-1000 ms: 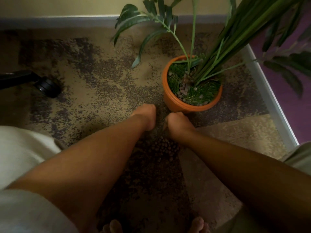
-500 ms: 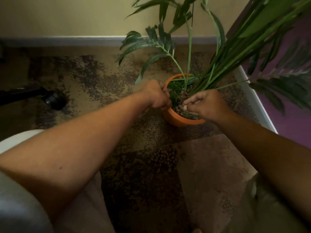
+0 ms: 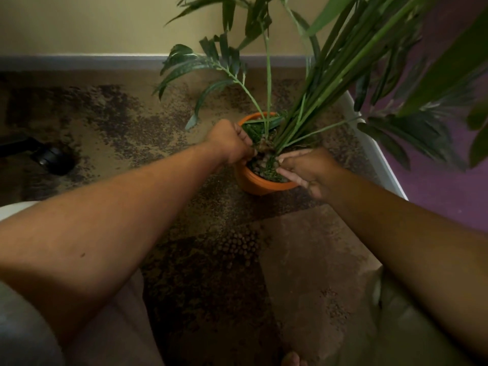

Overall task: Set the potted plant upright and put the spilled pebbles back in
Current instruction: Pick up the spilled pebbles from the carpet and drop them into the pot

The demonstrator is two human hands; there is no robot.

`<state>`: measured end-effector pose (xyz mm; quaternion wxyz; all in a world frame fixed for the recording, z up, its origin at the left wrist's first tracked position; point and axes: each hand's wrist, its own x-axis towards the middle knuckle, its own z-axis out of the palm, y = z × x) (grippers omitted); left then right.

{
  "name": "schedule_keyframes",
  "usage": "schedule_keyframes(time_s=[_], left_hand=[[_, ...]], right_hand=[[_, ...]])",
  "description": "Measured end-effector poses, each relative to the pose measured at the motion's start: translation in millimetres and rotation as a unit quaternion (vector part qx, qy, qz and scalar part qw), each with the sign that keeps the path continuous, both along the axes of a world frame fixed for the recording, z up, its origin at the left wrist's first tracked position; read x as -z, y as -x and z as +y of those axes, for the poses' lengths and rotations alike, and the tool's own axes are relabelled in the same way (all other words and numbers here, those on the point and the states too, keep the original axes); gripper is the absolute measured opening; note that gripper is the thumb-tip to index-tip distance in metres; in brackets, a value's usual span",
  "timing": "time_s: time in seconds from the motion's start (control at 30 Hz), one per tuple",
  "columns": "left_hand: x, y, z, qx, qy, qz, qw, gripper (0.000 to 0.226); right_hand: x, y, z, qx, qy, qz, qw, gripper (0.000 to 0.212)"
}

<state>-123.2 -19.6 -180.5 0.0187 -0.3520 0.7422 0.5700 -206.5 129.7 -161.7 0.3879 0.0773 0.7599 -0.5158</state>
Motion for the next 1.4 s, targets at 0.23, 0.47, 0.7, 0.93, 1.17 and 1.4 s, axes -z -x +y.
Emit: schedule_keyframes(time_s=[0.23, 0.47, 0.7, 0.93, 1.17, 1.4], left_hand=[[-9.8, -0.2, 4.3, 0.011, 0.007, -0.005, 1.000, 0.015], [-10.1, -3.0, -2.3, -0.089, 0.078, 0.043, 0.992, 0.018], [14.9, -29.5, -8.4, -0.253, 0.175, 0.071, 0.949, 0.046], [73.9, -70.6, 40.6, 0.111, 0.187, -0.146, 0.965, 0.023], [99.6, -94.1, 58.9, 0.328, 0.230, -0.256, 0.880, 0.048], [113.1, -96.1, 69.4, 0.327, 0.221, -0.265, 0.880, 0.037]], right_hand=[[-2.0, 3.6, -1.4, 0.023, 0.026, -0.066, 0.997, 0.042], [-6.8, 3.2, 0.4, -0.047, -0.023, 0.026, 0.998, 0.030], [-3.3, -21.7, 2.0, -0.357, -0.141, 0.010, 0.923, 0.013], [39.8, -40.1, 11.8, -0.537, -0.291, 0.134, 0.781, 0.024], [101.3, -53.6, 29.8, -0.504, -0.347, 0.155, 0.776, 0.024], [133.4, -69.0, 43.1, -0.433, -0.390, 0.123, 0.803, 0.048]])
